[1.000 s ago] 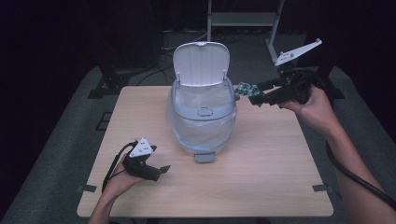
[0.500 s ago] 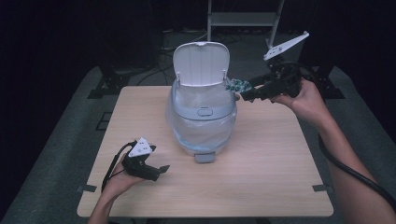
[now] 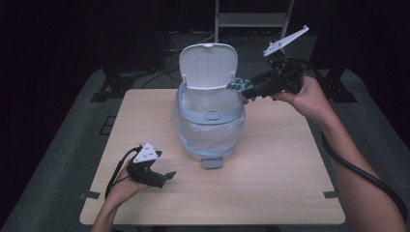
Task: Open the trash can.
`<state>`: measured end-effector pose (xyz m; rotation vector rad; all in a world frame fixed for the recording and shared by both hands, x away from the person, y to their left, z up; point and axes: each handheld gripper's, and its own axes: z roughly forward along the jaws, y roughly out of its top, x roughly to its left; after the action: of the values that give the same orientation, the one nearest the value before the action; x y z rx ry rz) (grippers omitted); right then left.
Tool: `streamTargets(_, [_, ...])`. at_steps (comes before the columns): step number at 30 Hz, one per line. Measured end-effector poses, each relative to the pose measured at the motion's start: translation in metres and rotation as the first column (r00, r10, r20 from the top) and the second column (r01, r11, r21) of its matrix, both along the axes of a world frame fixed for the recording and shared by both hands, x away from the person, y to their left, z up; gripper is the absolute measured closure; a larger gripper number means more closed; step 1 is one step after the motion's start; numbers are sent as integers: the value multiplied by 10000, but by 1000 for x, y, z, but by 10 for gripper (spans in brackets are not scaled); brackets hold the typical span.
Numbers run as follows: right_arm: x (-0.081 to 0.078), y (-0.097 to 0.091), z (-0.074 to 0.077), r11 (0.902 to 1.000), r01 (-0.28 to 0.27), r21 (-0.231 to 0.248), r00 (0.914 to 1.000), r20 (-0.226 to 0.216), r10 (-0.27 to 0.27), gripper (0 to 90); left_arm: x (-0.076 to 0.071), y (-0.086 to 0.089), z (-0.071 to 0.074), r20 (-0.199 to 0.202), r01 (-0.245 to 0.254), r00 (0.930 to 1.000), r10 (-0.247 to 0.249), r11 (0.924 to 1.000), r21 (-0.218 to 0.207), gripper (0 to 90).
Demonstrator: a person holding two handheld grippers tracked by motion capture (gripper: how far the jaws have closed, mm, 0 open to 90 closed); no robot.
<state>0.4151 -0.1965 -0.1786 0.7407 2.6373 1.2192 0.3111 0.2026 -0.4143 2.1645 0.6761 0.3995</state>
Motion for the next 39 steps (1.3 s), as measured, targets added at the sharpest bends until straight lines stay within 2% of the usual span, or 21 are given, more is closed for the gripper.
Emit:
streamTargets(7, [5, 12, 2, 9997, -215, -94, 9997, 68, 215, 326, 0, 1, 0, -27, 40, 10000, -40, 10000, 72, 93])
streamTargets(12, [9, 22, 3, 9991, -362, -217, 9993, 128, 365, 326, -1, 2, 1, -37, -3, 10000, 3, 10000, -49, 93])
streamTargets(24, [16, 38, 3, 9979, -554, -331, 9983, 171, 560, 326, 0, 2, 1, -166, -33, 9999, 31, 9999, -104, 94])
streamTargets(39, [23, 55, 1, 9961, -816, -330, 9965, 167, 822, 326, 0, 4, 1, -134, -106, 9999, 105, 9999, -110, 94])
